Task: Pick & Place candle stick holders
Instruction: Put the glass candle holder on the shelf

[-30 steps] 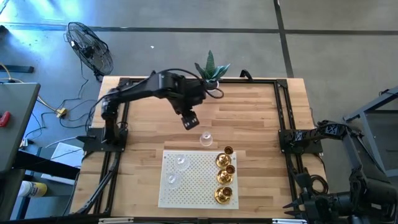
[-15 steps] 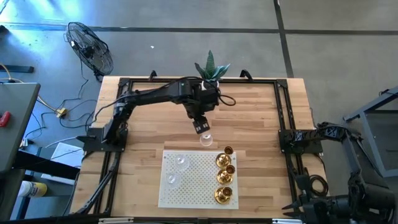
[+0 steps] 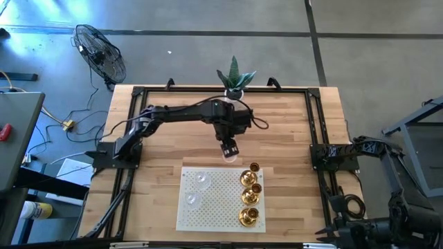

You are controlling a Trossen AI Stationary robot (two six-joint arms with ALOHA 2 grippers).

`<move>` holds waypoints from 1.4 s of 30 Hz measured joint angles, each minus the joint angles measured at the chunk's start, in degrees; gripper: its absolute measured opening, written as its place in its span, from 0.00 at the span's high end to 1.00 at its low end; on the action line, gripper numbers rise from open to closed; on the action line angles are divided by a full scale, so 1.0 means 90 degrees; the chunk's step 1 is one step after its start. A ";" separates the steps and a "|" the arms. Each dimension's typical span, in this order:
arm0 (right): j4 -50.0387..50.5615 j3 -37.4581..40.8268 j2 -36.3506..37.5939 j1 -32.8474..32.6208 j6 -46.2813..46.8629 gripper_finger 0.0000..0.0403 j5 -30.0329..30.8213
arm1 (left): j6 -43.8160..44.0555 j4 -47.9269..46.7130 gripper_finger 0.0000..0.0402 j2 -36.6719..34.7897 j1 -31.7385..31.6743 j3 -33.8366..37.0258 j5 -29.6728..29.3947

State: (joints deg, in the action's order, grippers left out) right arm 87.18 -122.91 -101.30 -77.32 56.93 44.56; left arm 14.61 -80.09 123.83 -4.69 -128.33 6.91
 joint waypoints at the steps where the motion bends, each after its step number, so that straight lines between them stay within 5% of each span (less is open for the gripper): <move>1: 0.0000 0.0000 0.0000 -0.0002 0.0000 0.88 -0.0002 | 0.0001 0.0004 0.55 0.0030 0.0034 0.0000 0.0006; 42: 0.0002 0.0000 0.0000 -0.0036 -0.0027 0.87 0.0034 | -0.0095 0.0080 0.55 0.0177 0.0080 -0.0002 -0.0062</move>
State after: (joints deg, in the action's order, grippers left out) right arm 87.20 -122.91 -101.30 -77.65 56.69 44.86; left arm 13.76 -79.37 125.43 -3.97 -128.35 6.35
